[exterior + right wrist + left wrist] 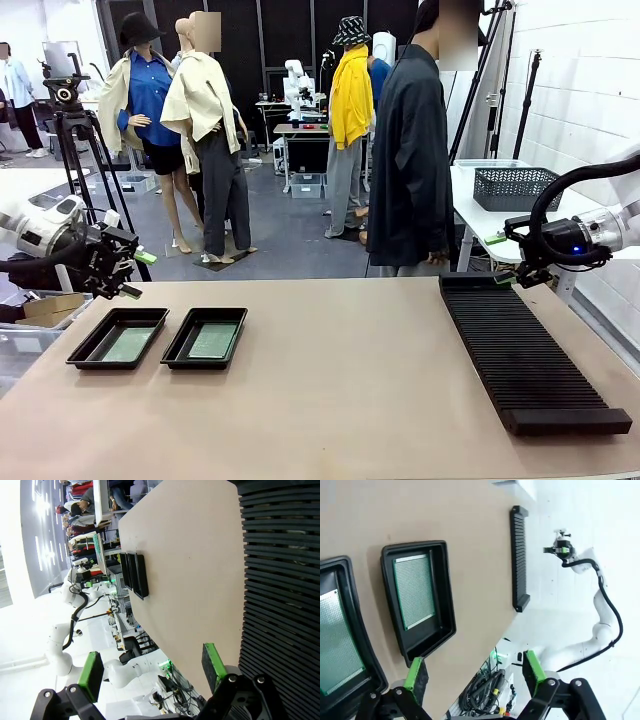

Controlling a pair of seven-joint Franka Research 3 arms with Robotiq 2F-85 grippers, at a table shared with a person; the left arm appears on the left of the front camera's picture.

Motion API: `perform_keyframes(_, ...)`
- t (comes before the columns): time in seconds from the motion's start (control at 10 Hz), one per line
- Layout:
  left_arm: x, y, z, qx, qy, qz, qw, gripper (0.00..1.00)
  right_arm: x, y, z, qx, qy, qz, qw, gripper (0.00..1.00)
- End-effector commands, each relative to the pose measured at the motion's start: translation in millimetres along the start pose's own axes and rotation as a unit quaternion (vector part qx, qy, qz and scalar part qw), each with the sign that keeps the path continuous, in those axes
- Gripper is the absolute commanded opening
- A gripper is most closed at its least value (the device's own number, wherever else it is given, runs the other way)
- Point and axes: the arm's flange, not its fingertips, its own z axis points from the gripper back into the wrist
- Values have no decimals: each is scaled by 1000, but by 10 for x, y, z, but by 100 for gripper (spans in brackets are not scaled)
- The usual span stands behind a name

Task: Inspect and transfer BCBs to ESD trays.
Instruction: Pick up the ESD tray and place it on the left side of the table.

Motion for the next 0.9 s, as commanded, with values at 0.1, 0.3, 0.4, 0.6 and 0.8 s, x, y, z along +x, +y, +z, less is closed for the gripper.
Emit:
perform_keyframes(0.1, -53, 98, -36, -50, 10, -27, 998, 100, 12, 19, -25, -3, -3, -8, 1000, 100)
perform_keyframes(0.3, -13, 50, -14, -18, -2, -8, 1000, 100, 12, 19, -25, -3, -3, -8, 1000, 100)
perform_keyframes(0.4, -13, 50, -14, -18, -2, -8, 1000, 100, 12, 19, -25, -3, -3, -8, 1000, 100)
perform_keyframes(0.6, -13, 50, -14, -18, -2, -8, 1000, 100, 12, 19, -25, -3, -3, -8, 1000, 100)
perform_keyframes(0.8, -13, 50, -14, -18, -2, -8, 1000, 100, 12, 19, -25, -3, -3, -8, 1000, 100)
